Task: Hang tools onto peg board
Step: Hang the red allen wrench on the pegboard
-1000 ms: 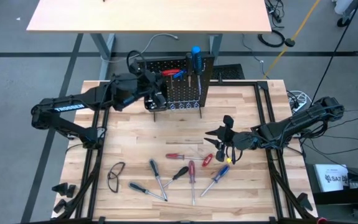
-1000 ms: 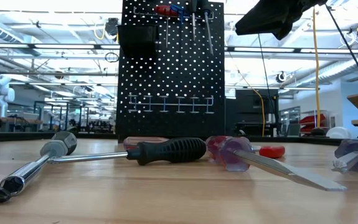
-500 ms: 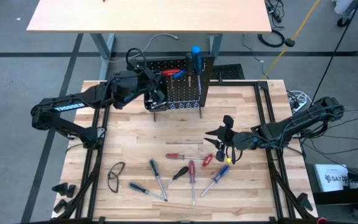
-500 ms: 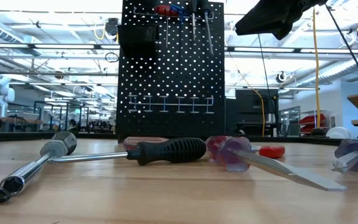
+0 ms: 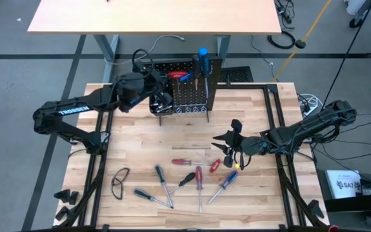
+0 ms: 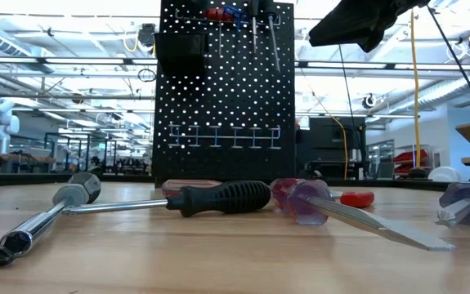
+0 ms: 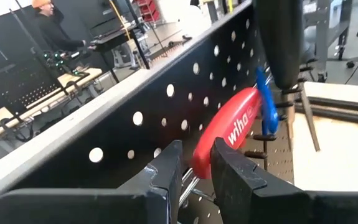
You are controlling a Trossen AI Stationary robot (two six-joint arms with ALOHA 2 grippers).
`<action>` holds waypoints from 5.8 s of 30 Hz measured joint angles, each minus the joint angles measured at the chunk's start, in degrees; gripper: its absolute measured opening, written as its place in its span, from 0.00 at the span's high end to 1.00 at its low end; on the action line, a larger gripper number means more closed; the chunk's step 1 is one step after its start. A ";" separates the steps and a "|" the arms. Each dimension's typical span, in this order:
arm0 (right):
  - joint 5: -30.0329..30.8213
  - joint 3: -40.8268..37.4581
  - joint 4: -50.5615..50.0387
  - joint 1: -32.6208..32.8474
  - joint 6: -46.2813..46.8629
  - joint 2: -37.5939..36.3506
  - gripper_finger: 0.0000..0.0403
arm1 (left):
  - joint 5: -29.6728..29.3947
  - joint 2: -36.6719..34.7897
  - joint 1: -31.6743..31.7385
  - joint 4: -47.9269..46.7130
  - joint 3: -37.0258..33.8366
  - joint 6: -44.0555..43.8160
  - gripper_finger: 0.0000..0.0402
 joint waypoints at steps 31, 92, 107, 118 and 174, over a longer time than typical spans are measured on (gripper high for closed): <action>-17.98 -0.02 1.40 0.06 -0.27 6.39 0.76 | -0.84 -11.37 -31.96 -19.57 -17.50 -25.86 0.79; -20.32 23.20 -36.12 -3.11 32.33 37.85 1.00 | -0.19 -11.18 -43.04 33.99 -45.48 -13.48 0.79; 8.25 23.22 -18.71 6.18 16.36 16.40 1.00 | 1.29 -10.99 -48.02 49.73 -45.48 -3.00 0.79; -17.52 12.84 16.16 2.03 15.32 14.40 1.00 | 7.27 0.62 -47.98 61.54 -42.82 29.98 0.79; -25.83 4.02 20.17 -3.81 39.42 14.47 1.00 | -7.78 25.65 -36.37 72.13 -30.47 95.64 0.79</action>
